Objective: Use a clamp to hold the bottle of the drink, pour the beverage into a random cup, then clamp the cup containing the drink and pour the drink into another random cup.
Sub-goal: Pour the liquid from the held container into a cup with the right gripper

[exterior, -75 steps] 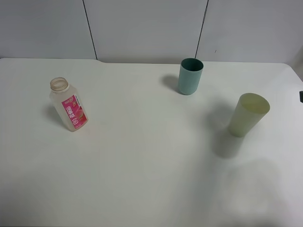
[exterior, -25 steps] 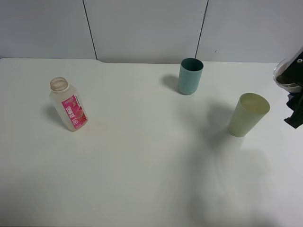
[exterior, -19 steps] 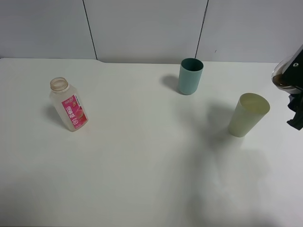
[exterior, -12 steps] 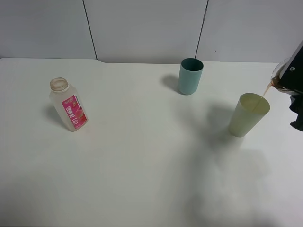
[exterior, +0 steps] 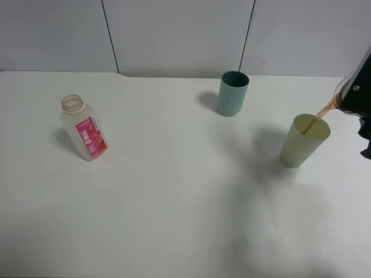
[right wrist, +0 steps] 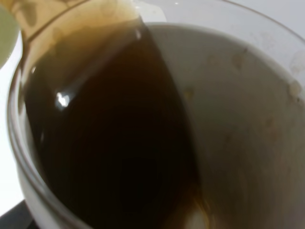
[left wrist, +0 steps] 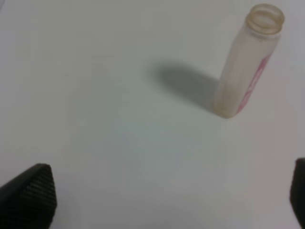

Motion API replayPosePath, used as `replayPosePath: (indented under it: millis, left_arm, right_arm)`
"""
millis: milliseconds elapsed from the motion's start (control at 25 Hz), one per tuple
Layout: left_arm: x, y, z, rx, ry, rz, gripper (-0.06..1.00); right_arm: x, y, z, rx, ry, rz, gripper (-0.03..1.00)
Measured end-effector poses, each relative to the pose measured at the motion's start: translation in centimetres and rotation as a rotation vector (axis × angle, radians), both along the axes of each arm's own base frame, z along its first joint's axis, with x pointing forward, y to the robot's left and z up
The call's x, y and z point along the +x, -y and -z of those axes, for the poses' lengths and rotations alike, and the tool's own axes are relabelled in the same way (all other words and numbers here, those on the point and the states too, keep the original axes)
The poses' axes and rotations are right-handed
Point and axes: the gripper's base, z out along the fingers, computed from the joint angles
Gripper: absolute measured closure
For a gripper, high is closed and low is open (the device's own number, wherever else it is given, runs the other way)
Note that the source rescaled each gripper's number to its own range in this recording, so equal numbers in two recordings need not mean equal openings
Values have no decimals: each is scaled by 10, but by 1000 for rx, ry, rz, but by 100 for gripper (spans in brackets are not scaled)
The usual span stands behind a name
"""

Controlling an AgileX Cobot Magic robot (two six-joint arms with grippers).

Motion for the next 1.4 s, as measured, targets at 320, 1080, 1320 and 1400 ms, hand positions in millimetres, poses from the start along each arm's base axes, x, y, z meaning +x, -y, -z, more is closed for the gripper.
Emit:
replayPosePath:
  millis: [320, 1080, 1320, 1400]
  left_arm:
    - [0, 0, 0, 0, 0, 0, -6]
    - [0, 0, 0, 0, 0, 0, -6]
    - [0, 0, 0, 0, 0, 0, -6]
    - [0, 0, 0, 0, 0, 0, -6]
  right_arm:
    - [0, 3, -1, -26, 10, 27, 97]
    - [0, 4, -2, -113, -17, -11, 97]
    - [0, 4, -2, -141, -28, -27, 97]
    - [0, 4, -2, -165, -36, -41, 97]
